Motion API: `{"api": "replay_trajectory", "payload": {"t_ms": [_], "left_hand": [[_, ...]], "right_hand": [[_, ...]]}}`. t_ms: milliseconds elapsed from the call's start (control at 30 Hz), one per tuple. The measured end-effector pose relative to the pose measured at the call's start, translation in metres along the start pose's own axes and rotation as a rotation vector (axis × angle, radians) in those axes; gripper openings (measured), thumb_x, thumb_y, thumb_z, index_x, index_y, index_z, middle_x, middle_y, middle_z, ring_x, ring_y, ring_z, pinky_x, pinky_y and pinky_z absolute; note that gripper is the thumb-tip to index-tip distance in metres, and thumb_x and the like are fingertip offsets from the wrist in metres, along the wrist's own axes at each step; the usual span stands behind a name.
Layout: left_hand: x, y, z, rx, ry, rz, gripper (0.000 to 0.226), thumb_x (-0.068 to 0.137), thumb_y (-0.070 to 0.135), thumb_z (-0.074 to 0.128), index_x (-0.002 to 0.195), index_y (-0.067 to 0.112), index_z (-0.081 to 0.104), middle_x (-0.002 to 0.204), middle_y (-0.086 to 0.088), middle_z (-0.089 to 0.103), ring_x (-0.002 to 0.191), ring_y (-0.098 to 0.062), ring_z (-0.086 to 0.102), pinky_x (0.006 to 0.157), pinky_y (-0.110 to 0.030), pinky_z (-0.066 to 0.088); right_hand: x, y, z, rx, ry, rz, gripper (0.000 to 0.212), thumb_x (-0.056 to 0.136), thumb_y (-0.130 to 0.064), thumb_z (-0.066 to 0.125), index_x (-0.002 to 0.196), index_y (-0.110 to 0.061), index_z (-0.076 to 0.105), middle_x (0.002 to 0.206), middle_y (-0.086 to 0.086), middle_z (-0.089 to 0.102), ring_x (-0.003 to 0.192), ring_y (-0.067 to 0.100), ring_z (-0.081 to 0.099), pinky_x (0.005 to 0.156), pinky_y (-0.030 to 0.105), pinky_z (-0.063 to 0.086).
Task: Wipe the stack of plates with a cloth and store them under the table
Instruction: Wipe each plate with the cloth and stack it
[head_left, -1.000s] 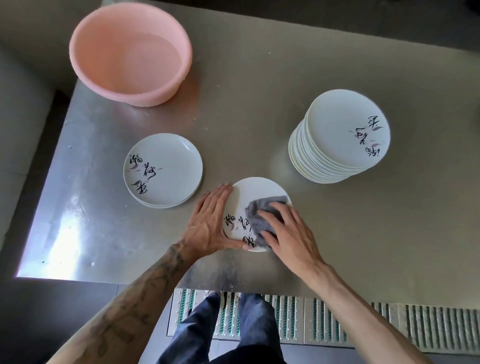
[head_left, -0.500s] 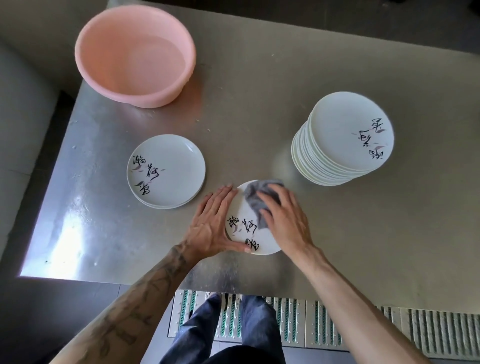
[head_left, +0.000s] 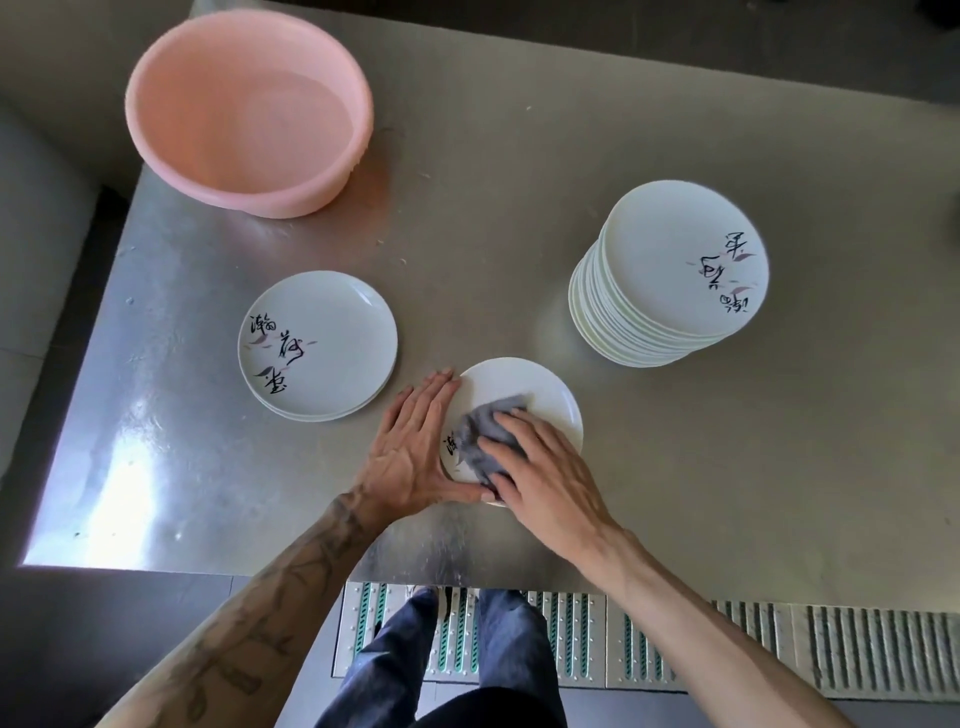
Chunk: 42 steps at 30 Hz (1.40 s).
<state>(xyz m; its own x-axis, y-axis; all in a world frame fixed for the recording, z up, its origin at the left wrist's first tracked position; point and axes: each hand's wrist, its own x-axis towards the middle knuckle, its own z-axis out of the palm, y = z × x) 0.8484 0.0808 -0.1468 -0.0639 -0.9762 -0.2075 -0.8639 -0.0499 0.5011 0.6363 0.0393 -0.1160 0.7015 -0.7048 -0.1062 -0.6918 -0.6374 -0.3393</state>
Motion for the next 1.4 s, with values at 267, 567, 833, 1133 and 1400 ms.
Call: {"api": "replay_trajectory", "payload": {"t_ms": [267, 567, 833, 1133, 1400], "left_hand": [[0.0, 0.002, -0.002, 0.004, -0.021, -0.005, 0.148, 0.054, 0.101, 0.059, 0.163, 0.01, 0.018, 0.172, -0.004, 0.012, 0.159, -0.016, 0.008, 0.13, -0.04, 0.001], [0.0, 0.003, -0.004, -0.008, -0.021, 0.0, 0.147, 0.055, 0.1, 0.06, 0.162, 0.009, 0.019, 0.172, -0.005, 0.014, 0.159, -0.016, 0.01, 0.129, -0.038, 0.001], [0.0, 0.004, -0.005, -0.009, 0.007, 0.007, 0.144, 0.057, 0.097, 0.065, 0.161, 0.007, 0.022, 0.17, -0.006, 0.02, 0.158, -0.016, 0.015, 0.13, -0.04, 0.009], [0.0, 0.003, -0.004, -0.016, -0.014, -0.008, 0.147, 0.056, 0.099, 0.064, 0.162, 0.007, 0.02, 0.171, -0.005, 0.016, 0.158, -0.017, 0.014, 0.129, -0.038, 0.003], [0.0, 0.003, -0.004, 0.006, -0.02, 0.005, 0.146, 0.057, 0.098, 0.062, 0.162, 0.007, 0.018, 0.172, -0.004, 0.013, 0.159, -0.017, 0.009, 0.13, -0.041, 0.005]], "right_hand": [[-0.029, -0.006, -0.003, 0.038, -0.013, 0.187, 0.049, 0.092, -0.025, 0.069, 0.14, -0.017, 0.06, 0.154, 0.006, 0.045, 0.137, 0.025, 0.048, 0.111, 0.043, 0.046], [-0.014, 0.014, 0.0, 0.02, 0.003, 0.202, 0.057, 0.095, -0.02, 0.069, 0.148, -0.012, 0.051, 0.163, 0.006, 0.033, 0.144, 0.022, 0.041, 0.116, 0.041, 0.041], [0.038, -0.006, 0.004, 0.136, -0.017, 0.021, 0.056, 0.091, -0.019, 0.075, 0.143, -0.011, 0.056, 0.159, 0.007, 0.039, 0.139, 0.025, 0.045, 0.108, 0.045, 0.046], [-0.03, 0.009, -0.004, 0.074, 0.054, 0.268, 0.05, 0.093, -0.024, 0.068, 0.142, -0.016, 0.057, 0.152, 0.001, 0.046, 0.133, 0.019, 0.049, 0.112, 0.037, 0.044], [-0.009, -0.014, 0.013, 0.148, 0.041, 0.079, 0.051, 0.09, -0.009, 0.073, 0.138, -0.017, 0.062, 0.155, -0.003, 0.045, 0.137, 0.016, 0.05, 0.111, 0.035, 0.046]]}}
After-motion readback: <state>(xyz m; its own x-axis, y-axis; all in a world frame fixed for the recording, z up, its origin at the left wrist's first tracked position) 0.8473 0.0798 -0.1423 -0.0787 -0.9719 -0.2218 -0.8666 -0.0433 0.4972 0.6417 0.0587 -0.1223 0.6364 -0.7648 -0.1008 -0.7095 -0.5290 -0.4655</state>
